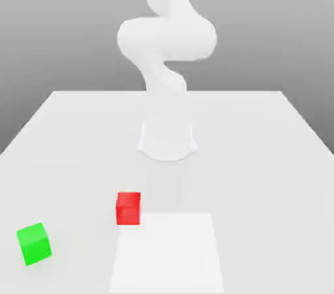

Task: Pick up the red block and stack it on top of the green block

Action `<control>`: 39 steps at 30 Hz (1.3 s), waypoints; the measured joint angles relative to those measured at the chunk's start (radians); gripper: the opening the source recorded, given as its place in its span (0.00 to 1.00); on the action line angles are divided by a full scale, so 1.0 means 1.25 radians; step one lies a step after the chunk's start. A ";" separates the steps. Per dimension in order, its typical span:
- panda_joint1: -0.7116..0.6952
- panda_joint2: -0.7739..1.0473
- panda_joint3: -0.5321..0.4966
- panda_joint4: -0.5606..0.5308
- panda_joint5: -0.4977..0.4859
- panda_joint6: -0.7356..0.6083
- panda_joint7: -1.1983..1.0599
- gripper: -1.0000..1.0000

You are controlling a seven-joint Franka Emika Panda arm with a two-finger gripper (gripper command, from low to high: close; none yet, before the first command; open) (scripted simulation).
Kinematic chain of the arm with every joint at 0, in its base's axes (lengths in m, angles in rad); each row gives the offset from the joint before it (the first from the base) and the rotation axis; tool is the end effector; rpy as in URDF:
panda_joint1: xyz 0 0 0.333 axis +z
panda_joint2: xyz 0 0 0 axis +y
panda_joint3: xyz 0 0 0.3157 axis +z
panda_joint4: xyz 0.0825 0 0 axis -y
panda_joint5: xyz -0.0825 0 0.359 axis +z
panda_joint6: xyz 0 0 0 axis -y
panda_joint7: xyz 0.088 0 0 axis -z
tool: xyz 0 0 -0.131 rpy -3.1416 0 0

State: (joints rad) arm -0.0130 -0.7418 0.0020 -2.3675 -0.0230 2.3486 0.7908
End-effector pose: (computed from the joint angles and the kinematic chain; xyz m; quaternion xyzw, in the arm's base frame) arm 0.3631 -0.0045 0.6442 -0.8630 0.3607 -0.3313 0.1240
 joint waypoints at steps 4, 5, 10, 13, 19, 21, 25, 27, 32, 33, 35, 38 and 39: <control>-0.020 0.091 -0.009 -0.103 -0.030 0.074 -0.018 0.50; -0.026 0.113 -0.013 -0.128 -0.037 0.093 -0.023 0.50; -0.051 0.225 -0.047 -0.260 -0.060 0.185 -0.056 0.50; -0.067 0.298 -0.073 -0.346 -0.063 0.246 -0.088 0.50; -0.074 0.552 -0.128 -0.456 -0.010 0.443 -0.185 0.50; -0.077 0.614 -0.116 -0.454 0.029 0.494 -0.215 0.50; -0.141 0.719 -0.039 -0.443 0.091 0.584 -0.263 0.00; -0.141 0.719 -0.039 -0.443 0.090 0.584 -0.263 0.00; -0.149 0.725 -0.031 -0.443 0.090 0.589 -0.262 0.00; -0.142 0.709 -0.040 -0.444 0.079 0.576 -0.253 0.00; -0.133 0.666 -0.058 -0.449 0.048 0.538 -0.229 0.00; -0.138 0.593 -0.066 -0.459 0.009 0.475 -0.203 0.00; -0.140 0.568 -0.066 -0.463 0.002 0.454 -0.198 0.00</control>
State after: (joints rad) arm -0.1885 -0.0318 -0.0804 -2.9459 -0.0201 2.9160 0.5430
